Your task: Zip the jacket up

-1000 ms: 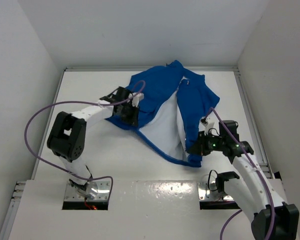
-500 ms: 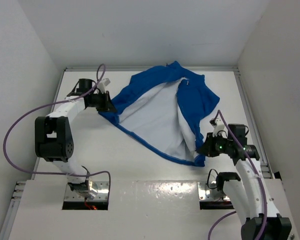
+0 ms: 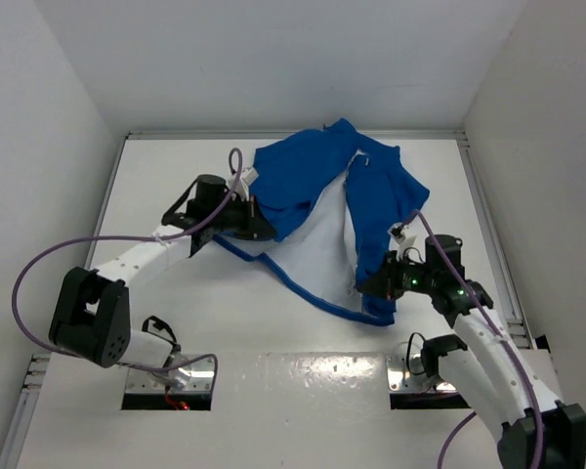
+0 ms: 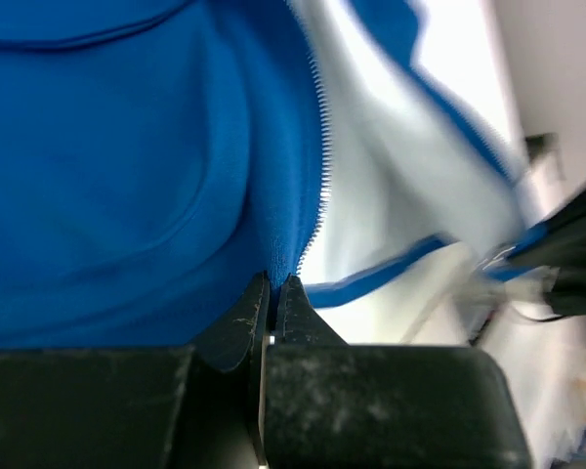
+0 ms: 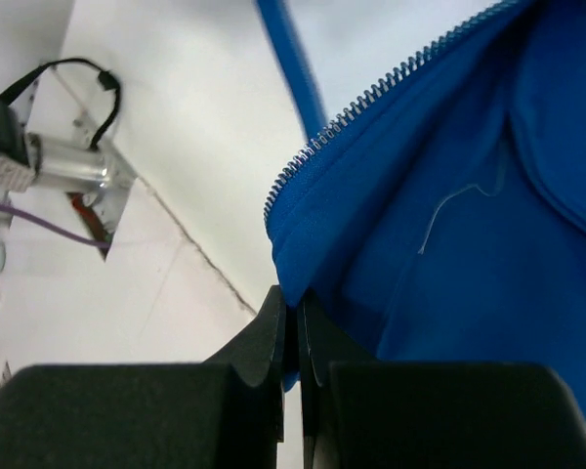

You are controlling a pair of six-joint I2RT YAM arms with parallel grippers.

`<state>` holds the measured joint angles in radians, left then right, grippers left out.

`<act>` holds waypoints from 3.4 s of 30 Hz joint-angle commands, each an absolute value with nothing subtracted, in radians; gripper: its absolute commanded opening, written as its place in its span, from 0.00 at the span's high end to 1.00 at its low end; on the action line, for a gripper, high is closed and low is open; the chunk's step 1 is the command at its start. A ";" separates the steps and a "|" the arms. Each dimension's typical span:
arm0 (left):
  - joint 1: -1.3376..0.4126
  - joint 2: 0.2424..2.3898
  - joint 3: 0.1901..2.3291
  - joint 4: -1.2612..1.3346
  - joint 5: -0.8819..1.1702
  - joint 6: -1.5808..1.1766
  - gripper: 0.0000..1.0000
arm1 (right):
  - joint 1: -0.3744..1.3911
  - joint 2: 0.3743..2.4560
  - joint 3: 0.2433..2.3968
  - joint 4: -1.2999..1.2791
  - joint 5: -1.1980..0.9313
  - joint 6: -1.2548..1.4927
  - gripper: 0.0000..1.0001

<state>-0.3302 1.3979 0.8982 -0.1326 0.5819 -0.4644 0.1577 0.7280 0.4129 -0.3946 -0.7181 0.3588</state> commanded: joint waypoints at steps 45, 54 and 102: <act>-0.681 1.799 1.155 -0.696 0.212 -0.006 0.76 | 0.305 0.815 0.351 -0.067 -0.649 0.437 1.00; -0.690 1.858 1.230 -0.753 0.195 -0.006 0.60 | 0.302 0.819 0.344 -0.061 -0.652 0.442 1.00; -0.571 1.420 1.092 -0.220 0.547 -0.604 1.00 | 0.439 0.934 0.361 0.419 -0.615 0.414 1.00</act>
